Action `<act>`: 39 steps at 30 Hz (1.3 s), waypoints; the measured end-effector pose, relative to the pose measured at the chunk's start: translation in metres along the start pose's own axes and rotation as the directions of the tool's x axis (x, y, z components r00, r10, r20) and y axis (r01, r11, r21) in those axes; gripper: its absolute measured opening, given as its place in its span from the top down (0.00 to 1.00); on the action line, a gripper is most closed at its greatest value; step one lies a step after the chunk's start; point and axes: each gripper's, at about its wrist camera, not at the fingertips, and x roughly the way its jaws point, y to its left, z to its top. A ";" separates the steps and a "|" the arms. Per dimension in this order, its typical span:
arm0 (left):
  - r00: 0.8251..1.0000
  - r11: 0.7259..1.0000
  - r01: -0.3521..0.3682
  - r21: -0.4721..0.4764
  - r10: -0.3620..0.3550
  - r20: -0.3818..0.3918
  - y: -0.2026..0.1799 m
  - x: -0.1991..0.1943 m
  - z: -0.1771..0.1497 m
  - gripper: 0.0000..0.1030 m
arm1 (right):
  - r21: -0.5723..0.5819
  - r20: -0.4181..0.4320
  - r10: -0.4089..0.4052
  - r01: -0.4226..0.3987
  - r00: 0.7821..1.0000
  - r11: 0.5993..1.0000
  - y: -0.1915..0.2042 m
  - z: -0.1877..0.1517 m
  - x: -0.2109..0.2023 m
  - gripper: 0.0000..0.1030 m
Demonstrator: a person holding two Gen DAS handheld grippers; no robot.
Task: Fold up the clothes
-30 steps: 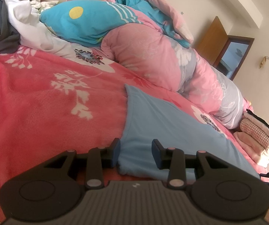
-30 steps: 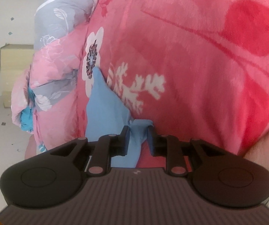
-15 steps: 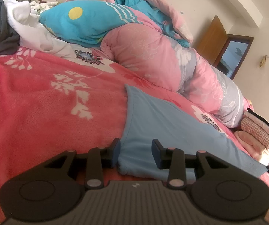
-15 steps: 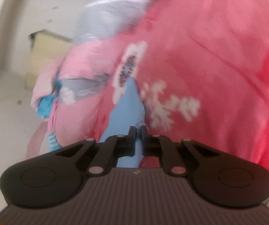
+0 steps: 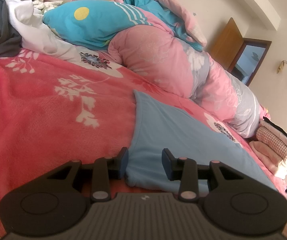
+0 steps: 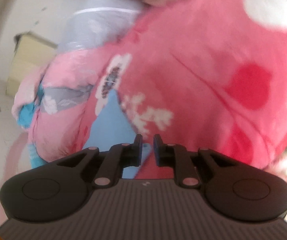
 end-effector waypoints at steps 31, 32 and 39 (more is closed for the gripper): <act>0.983 0.967 -0.183 0.176 0.186 -0.001 -0.025 -0.006 0.007 0.43 | -0.749 -0.255 0.004 -0.199 0.967 0.632 0.126 -0.151 0.087 0.91; 0.984 0.969 -0.175 0.173 0.178 0.000 -0.022 -0.007 0.007 0.43 | -0.778 -0.241 -0.001 -0.193 0.970 0.598 0.127 -0.154 0.081 0.91; 0.988 0.979 -0.151 0.136 0.152 0.007 -0.012 -0.014 0.013 0.43 | -0.859 -0.243 -0.020 -0.206 0.970 0.469 0.173 -0.172 0.062 0.88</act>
